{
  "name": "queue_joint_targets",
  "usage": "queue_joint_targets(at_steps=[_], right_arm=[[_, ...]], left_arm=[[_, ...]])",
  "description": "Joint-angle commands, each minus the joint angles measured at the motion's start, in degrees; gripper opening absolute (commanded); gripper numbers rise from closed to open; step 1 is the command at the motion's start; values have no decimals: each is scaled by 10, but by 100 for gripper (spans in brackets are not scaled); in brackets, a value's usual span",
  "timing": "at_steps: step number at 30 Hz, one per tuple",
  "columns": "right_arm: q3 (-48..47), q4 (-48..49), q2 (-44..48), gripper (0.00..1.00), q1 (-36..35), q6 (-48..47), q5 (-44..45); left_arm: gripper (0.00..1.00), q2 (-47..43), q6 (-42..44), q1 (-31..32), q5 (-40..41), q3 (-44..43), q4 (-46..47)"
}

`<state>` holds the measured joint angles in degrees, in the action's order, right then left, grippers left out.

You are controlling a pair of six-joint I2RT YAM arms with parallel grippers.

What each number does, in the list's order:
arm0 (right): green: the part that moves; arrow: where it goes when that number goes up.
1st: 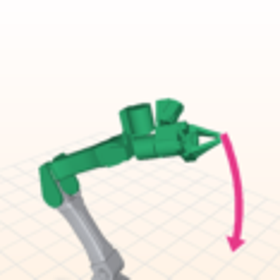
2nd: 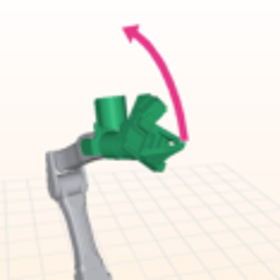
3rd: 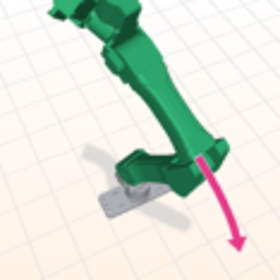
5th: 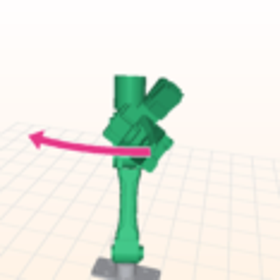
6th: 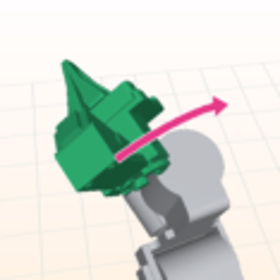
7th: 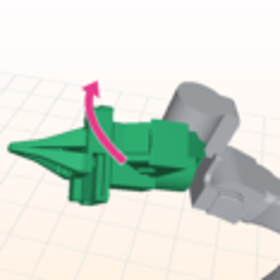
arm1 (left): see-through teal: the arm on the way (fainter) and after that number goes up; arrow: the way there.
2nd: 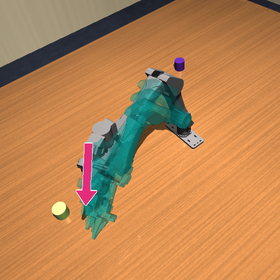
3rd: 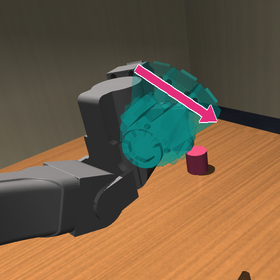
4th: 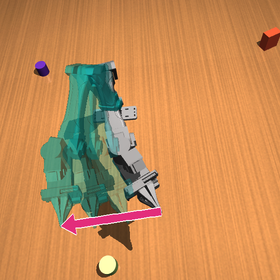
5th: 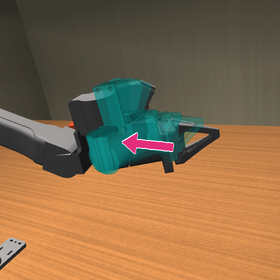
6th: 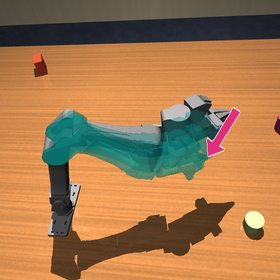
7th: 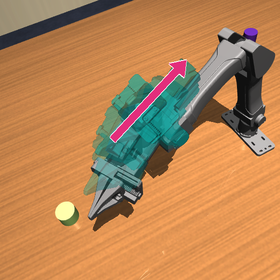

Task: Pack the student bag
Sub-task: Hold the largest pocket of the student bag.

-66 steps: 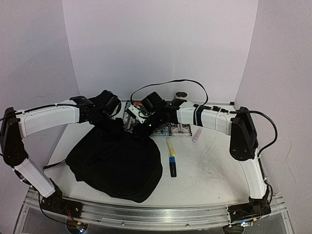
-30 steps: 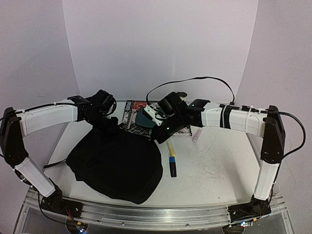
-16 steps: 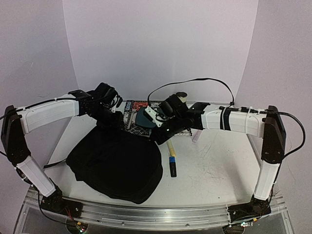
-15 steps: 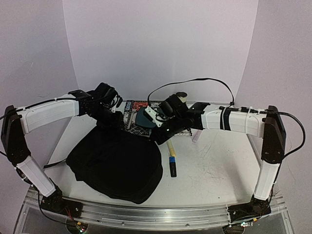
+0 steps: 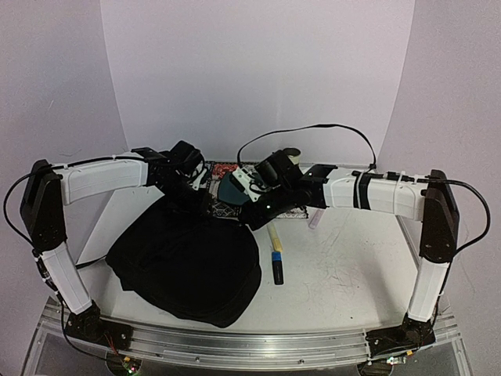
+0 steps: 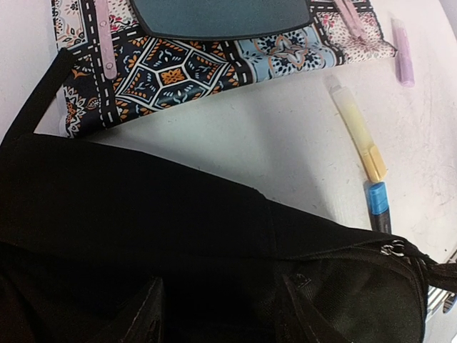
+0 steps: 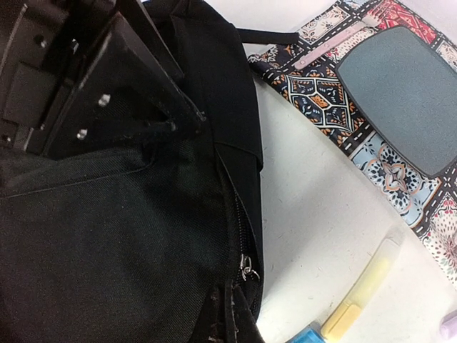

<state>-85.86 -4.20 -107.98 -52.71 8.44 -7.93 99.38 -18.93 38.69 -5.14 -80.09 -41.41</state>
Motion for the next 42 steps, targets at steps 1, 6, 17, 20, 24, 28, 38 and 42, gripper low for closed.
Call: queue_joint_targets(at_steps=[1,6,17,20,24,28,38,42], right_arm=[[-9,4,18,0,-1,7,8],[-2,10,22,0,-2,12,11],[51,38,56,0,-2,37,39],[71,60,70,0,-2,48,48],[98,78,84,0,-1,62,49],[112,93,91,0,-2,73,43],[123,107,95,0,-2,85,40],[122,108,94,0,-2,86,37]], left_arm=[[54,15,9,12,25,-30,-58],[57,9,5,31,6,-51,-65],[59,33,147,40,-40,-107,-16],[58,39,193,36,-65,-105,-1],[58,46,273,21,-108,-78,11],[58,50,339,5,-156,-56,17],[58,67,464,-15,-253,-48,18],[59,84,492,-23,-267,-51,18]])
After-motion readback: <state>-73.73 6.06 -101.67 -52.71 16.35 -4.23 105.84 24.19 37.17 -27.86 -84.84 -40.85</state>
